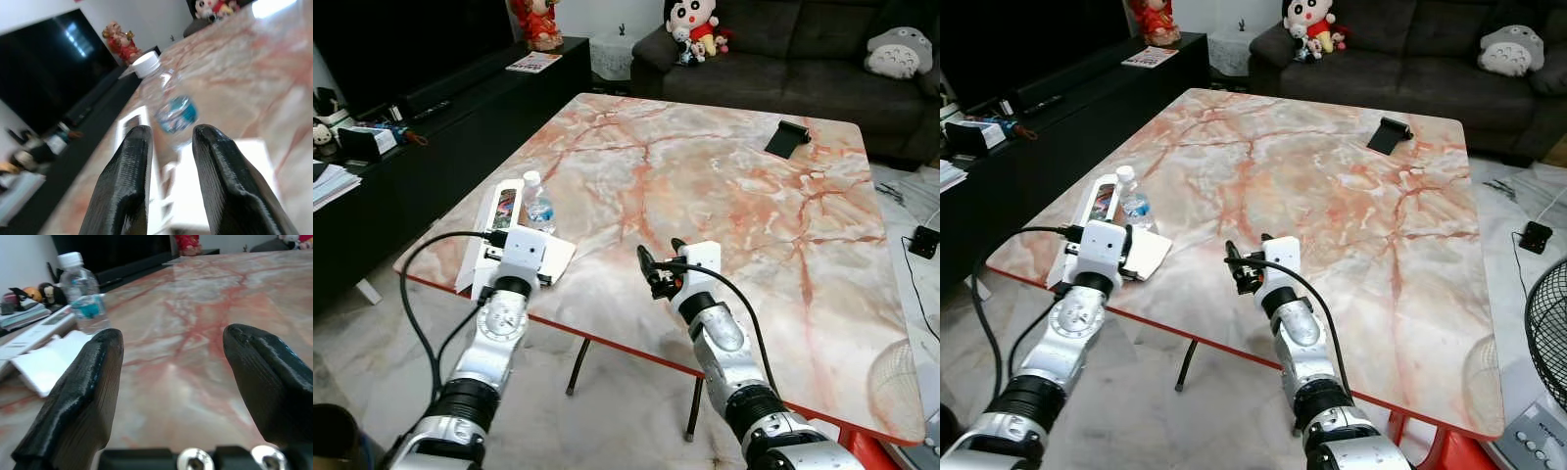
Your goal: Picking trash to rubbish bin
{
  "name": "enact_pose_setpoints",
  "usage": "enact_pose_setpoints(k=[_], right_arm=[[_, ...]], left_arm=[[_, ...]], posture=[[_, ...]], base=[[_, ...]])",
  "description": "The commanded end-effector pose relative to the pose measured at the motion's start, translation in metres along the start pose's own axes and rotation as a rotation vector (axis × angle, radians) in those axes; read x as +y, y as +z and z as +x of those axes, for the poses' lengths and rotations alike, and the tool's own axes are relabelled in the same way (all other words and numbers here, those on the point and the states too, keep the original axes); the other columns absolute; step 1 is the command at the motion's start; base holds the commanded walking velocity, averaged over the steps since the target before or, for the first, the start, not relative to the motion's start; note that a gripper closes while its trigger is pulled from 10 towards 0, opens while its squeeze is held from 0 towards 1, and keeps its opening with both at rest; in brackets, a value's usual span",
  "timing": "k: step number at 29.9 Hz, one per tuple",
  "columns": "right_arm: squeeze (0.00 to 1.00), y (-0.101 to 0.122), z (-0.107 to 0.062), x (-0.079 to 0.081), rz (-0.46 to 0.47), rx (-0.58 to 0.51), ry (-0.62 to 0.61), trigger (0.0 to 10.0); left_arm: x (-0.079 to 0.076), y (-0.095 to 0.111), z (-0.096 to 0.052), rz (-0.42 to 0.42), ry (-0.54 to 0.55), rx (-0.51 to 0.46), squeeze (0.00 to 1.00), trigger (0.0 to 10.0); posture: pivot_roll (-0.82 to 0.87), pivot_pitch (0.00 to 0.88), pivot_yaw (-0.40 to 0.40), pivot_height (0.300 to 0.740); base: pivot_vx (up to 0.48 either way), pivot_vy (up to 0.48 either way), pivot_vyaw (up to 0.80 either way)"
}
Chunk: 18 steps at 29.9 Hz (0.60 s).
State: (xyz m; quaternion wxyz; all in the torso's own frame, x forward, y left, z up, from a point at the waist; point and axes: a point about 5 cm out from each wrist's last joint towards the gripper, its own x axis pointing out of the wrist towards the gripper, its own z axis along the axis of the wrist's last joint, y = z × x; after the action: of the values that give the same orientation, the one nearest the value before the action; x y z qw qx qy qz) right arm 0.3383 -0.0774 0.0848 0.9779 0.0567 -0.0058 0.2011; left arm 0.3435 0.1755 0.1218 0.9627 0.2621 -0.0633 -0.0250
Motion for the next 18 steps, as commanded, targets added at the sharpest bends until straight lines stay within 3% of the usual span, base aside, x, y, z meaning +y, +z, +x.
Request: enact_pose_setpoints(k=[1, 2, 3, 4, 5, 6, 13, 15, 16, 18], right_arm=[[0.0, 0.004, 0.004, 0.003, -0.006, -0.007, 0.016, 10.0], [0.0, 0.004, 0.004, 0.004, -0.005, -0.006, 0.018, 10.0], [0.0, 0.004, 0.004, 0.004, -0.005, -0.006, 0.018, 10.0], [0.0, 0.003, 0.004, 0.004, -0.004, -0.004, 0.021, 10.0], [0.0, 0.003, 0.004, 0.006, -0.003, 0.001, 0.029, 10.0], [0.0, 0.002, 0.004, 0.006, -0.003, 0.002, 0.032, 10.0], [0.0, 0.003, 0.004, 0.006, -0.005, 0.004, 0.039, 10.0], [0.0, 0.003, 0.004, 0.006, -0.006, 0.004, 0.04, 10.0], [0.0, 0.003, 0.004, 0.006, -0.005, 0.004, 0.04, 10.0], [0.0, 0.003, 0.004, 0.006, -0.003, 0.005, 0.041, 10.0]], left_arm=[[0.0, 0.001, -0.001, 0.098, -0.051, -0.009, 0.0, 10.0], [0.003, 0.0, -0.001, 0.188, -0.086, -0.01, 0.75, 10.0], [0.003, 0.0, -0.001, 0.188, -0.086, -0.01, 0.75, 10.0], [0.004, -0.002, -0.002, 0.288, -0.144, -0.004, 1.0, 10.0], [0.006, -0.007, -0.003, 0.436, -0.234, 0.013, 1.0, 10.0], [0.007, -0.008, -0.003, 0.468, -0.256, 0.02, 1.0, 10.0], [0.011, -0.01, -0.002, 0.573, -0.323, 0.037, 1.0, 10.0], [0.01, -0.012, -0.002, 0.598, -0.337, 0.043, 0.96, 10.0], [0.01, -0.013, -0.003, 0.609, -0.345, 0.047, 0.0, 10.0], [0.009, -0.015, -0.003, 0.628, -0.36, 0.062, 0.0, 10.0]], posture=[[-0.03, 0.01, 0.024, 0.74], [-0.03, 0.01, 0.023, 0.74], [-0.03, 0.01, 0.023, 0.74], [-0.02, 0.012, 0.021, 0.74], [-0.02, 0.012, 0.021, 0.74], [-0.02, 0.014, 0.019, 0.74], [-0.02, 0.013, 0.017, 0.74], [-0.02, 0.013, 0.017, 0.74], [-0.02, 0.013, 0.017, 0.74], [-0.02, 0.013, 0.017, 0.74]], base=[[0.0, 0.0, 0.0], [0.0, 0.0, 0.0], [0.0, 0.0, 0.0], [0.0, 0.0, 0.0], [0.0, 0.0, 0.0], [0.0, 0.0, 0.0], [0.0, 0.0, 0.0], [0.0, 0.0, 0.0], [0.0, 0.0, 0.0], [0.0, 0.0, 0.0]])
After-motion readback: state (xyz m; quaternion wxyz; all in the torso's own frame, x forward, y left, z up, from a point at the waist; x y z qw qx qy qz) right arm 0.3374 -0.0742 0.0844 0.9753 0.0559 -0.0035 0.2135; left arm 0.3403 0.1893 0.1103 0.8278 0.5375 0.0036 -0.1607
